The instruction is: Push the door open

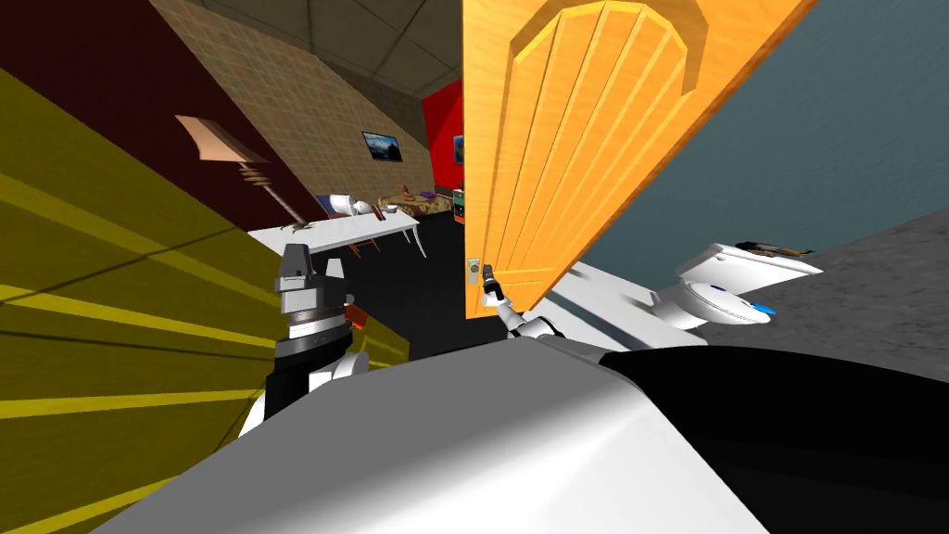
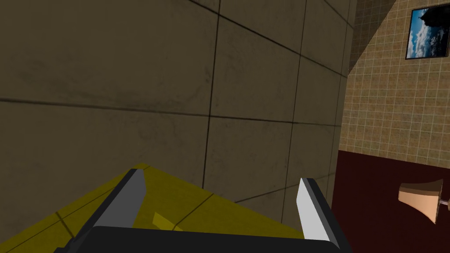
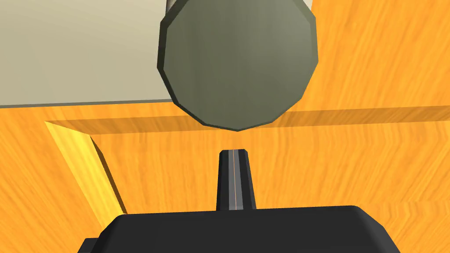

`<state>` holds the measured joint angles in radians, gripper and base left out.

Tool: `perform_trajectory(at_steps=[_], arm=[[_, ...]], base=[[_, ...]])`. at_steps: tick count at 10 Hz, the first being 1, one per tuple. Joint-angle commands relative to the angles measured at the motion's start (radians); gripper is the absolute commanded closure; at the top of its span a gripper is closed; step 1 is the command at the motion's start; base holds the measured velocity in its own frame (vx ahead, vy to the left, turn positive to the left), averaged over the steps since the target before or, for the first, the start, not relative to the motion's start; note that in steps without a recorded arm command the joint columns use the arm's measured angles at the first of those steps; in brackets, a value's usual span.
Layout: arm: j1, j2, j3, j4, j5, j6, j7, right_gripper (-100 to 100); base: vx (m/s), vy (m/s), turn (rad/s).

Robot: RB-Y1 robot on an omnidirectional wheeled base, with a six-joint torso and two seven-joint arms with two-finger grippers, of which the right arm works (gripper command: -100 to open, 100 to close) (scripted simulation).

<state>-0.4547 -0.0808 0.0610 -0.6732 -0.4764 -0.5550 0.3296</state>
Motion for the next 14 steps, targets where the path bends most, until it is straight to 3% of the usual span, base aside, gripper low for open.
perform_trajectory(at_steps=[1, 5, 6, 9, 11, 14], arm=[[-0.018, 0.008, -0.007, 0.024, -0.011, -0.003, 0.021, -100], [-0.063, 0.040, -0.023, 0.086, -0.036, -0.018, 0.061, -100], [-0.085, 0.063, -0.030, 0.116, -0.048, -0.025, 0.080, -100], [-0.098, 0.080, -0.035, 0.134, -0.055, -0.029, 0.091, -100], [-0.123, 0.123, -0.043, 0.168, -0.069, -0.037, 0.114, -100], [-0.115, 0.070, -0.047, 0.150, -0.068, -0.029, 0.114, -100]], base=[[-0.215, -0.067, 0.004], [-0.167, -0.038, 0.009], [-0.158, 0.012, 0.021], [-0.108, 0.009, 0.008], [-0.113, 0.072, 0.030], [0.059, -0.016, 0.002]])
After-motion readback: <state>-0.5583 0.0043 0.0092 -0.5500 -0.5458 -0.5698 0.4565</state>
